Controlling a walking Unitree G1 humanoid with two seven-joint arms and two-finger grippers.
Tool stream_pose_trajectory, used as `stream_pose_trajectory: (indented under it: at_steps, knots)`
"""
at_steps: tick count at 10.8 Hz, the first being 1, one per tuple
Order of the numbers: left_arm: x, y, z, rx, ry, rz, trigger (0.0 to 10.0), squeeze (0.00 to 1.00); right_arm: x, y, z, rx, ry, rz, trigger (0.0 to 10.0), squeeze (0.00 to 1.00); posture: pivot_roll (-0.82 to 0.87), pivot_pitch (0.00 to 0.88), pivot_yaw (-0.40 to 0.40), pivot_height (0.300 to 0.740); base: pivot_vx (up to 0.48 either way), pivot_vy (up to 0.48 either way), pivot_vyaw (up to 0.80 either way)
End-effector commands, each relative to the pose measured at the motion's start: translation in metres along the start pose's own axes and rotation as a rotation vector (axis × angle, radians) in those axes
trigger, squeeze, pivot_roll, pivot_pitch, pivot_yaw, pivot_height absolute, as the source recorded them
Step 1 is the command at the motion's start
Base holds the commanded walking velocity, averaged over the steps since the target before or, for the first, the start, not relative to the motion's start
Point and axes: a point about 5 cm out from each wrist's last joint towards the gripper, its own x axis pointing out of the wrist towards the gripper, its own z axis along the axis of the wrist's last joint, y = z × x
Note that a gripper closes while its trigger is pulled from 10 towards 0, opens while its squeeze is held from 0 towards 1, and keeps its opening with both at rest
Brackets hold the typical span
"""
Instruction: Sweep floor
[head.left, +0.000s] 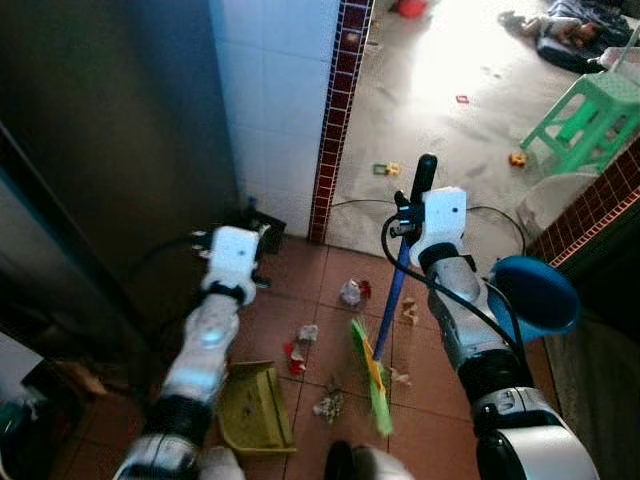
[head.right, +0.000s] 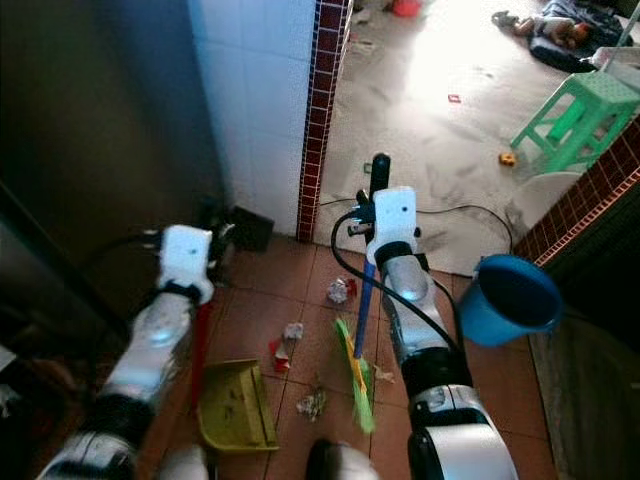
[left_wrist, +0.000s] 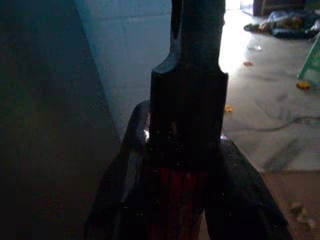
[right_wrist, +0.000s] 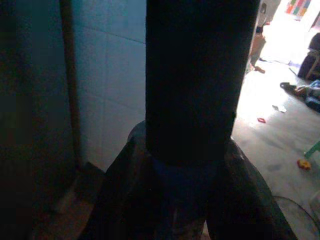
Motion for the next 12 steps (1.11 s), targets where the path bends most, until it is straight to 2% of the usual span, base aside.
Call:
stream_pose_trajectory:
  at_steps: [1,2,3,6,8,10,11,12]
  knots:
    - [-0.002,-0.011,-0.01,-0.087,0.045,-0.011,10.0,0.0,0.001,-0.007,0.003,0.012,0.011,-0.027,10.0,0.0,0.01,0.086,-0.086,0.74,0.0,0.0,0.0]
    - [0.0,-0.013,-0.013,-0.141,0.051,-0.01,10.0,0.0,0.003,-0.007,0.001,0.077,0.045,-0.039,10.0,0.0,0.0,0.086,-0.087,0.74,0.0,0.0,0.0]
    - [0.001,-0.014,-0.017,-0.179,0.074,-0.004,10.0,0.0,0.004,-0.006,0.0,0.181,0.084,-0.059,10.0,0.0,-0.01,0.084,-0.088,0.74,0.0,0.0,0.0]
    - [0.008,-0.021,-0.019,-0.183,0.054,-0.014,10.0,0.0,0.012,-0.001,0.017,0.377,0.062,-0.034,10.0,0.0,-0.02,0.077,-0.092,0.74,0.0,0.0,0.0]
    - [0.01,-0.022,-0.019,-0.186,0.048,-0.019,10.0,0.0,0.02,0.009,0.041,0.509,0.029,0.059,10.0,0.0,-0.02,0.073,-0.092,0.74,0.0,0.0,0.0]
    - [0.011,-0.023,-0.019,-0.201,0.038,-0.022,10.0,0.0,0.024,0.014,0.061,0.518,-0.013,0.15,10.0,0.0,-0.02,0.069,-0.091,0.74,0.0,0.0,0.0]
    - [0.013,-0.021,-0.017,-0.212,0.024,-0.018,10.0,0.0,0.024,0.016,0.072,0.449,-0.053,0.208,10.0,0.0,-0.02,0.066,-0.09,0.74,0.0,0.0,0.0]
    - [0.015,-0.017,-0.012,-0.216,0.004,-0.005,10.0,0.0,0.023,0.017,0.081,0.338,-0.1,0.248,10.0,0.0,-0.02,0.07,-0.097,0.74,0.0,0.0,0.0]
